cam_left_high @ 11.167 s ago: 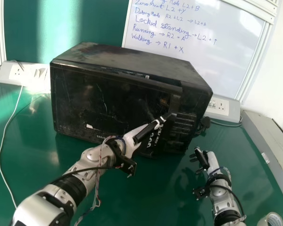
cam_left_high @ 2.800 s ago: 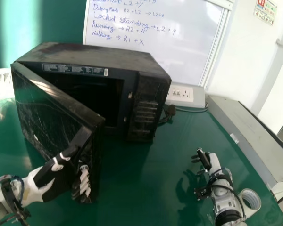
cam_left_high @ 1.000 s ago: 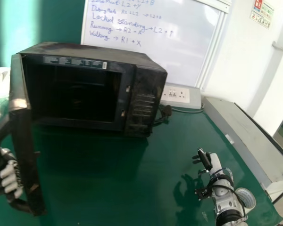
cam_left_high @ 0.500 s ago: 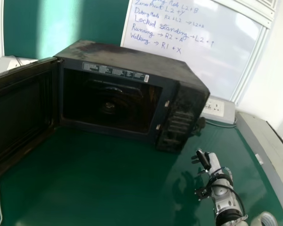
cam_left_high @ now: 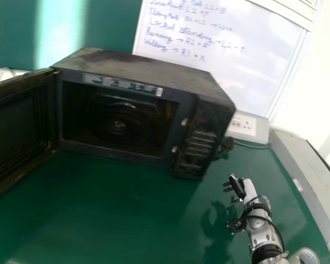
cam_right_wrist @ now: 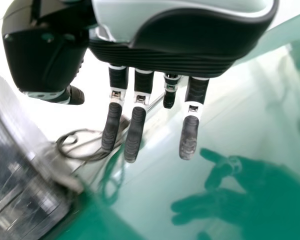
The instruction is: Open the door of oven
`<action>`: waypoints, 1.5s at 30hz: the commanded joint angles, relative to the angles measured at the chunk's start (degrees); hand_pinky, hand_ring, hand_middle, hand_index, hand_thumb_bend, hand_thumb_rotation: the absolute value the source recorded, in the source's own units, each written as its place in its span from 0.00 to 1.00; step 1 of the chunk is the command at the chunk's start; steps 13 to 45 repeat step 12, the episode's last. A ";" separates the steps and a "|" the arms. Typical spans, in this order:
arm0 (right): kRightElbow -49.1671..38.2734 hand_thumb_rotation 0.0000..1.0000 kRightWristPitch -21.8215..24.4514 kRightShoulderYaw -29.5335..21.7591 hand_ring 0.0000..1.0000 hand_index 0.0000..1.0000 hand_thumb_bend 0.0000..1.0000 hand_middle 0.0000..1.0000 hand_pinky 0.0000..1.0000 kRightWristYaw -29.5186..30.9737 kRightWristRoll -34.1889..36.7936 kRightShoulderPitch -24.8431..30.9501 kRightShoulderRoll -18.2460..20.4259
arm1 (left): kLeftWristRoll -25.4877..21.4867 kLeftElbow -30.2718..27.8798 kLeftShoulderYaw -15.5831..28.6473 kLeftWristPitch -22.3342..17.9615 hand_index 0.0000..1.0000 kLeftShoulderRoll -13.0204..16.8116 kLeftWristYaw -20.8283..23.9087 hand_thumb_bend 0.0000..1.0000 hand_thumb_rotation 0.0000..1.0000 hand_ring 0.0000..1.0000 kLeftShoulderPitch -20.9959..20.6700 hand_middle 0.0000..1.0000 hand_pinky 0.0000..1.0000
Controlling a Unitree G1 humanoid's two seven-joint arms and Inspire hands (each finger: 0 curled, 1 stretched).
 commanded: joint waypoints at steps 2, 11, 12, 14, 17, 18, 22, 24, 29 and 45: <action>0.25 0.15 0.14 0.33 0.38 0.49 0.51 0.47 0.31 -0.02 -0.37 -0.44 -0.75 | -0.43 0.84 3.42 -3.18 0.08 2.03 5.08 0.64 0.84 0.00 -2.59 0.03 0.00; 0.25 0.15 0.40 0.15 0.39 0.49 0.51 0.48 0.31 -0.02 -0.11 -0.58 -0.52 | -1.19 4.46 4.33 -4.64 0.07 2.90 5.57 0.63 0.89 0.00 -4.85 0.02 0.00; 0.25 0.15 0.53 0.03 0.39 0.49 0.51 0.48 0.31 -0.01 0.00 -0.59 -0.50 | -1.49 4.72 4.52 -4.62 0.07 2.82 5.70 0.61 0.90 0.00 -5.16 0.01 0.00; 0.25 0.15 0.53 0.03 0.39 0.49 0.51 0.48 0.31 -0.01 0.00 -0.59 -0.50 | -1.49 4.72 4.52 -4.62 0.07 2.82 5.70 0.61 0.90 0.00 -5.16 0.01 0.00; 0.25 0.15 0.53 0.03 0.39 0.49 0.51 0.48 0.31 -0.01 0.00 -0.59 -0.50 | -1.49 4.72 4.52 -4.62 0.07 2.82 5.70 0.61 0.90 0.00 -5.16 0.01 0.00; 0.25 0.15 0.53 0.03 0.39 0.49 0.51 0.48 0.31 -0.01 0.00 -0.59 -0.50 | -1.49 4.72 4.52 -4.62 0.07 2.82 5.70 0.61 0.90 0.00 -5.16 0.01 0.00; 0.25 0.15 0.53 0.03 0.39 0.49 0.51 0.48 0.31 -0.01 0.00 -0.59 -0.50 | -1.49 4.72 4.52 -4.62 0.07 2.82 5.70 0.61 0.90 0.00 -5.16 0.01 0.00; 0.25 0.15 0.53 0.03 0.39 0.49 0.51 0.48 0.31 -0.01 0.00 -0.59 -0.50 | -1.49 4.72 4.52 -4.62 0.07 2.82 5.70 0.61 0.90 0.00 -5.16 0.01 0.00; 0.25 0.15 0.53 0.03 0.39 0.49 0.51 0.48 0.31 -0.01 0.00 -0.59 -0.50 | -1.49 4.72 4.52 -4.62 0.07 2.82 5.70 0.61 0.90 0.00 -5.16 0.01 0.00; 0.25 0.15 0.53 0.03 0.39 0.49 0.51 0.48 0.31 -0.01 0.00 -0.59 -0.50 | -1.49 4.72 4.52 -4.62 0.07 2.82 5.70 0.61 0.90 0.00 -5.16 0.01 0.00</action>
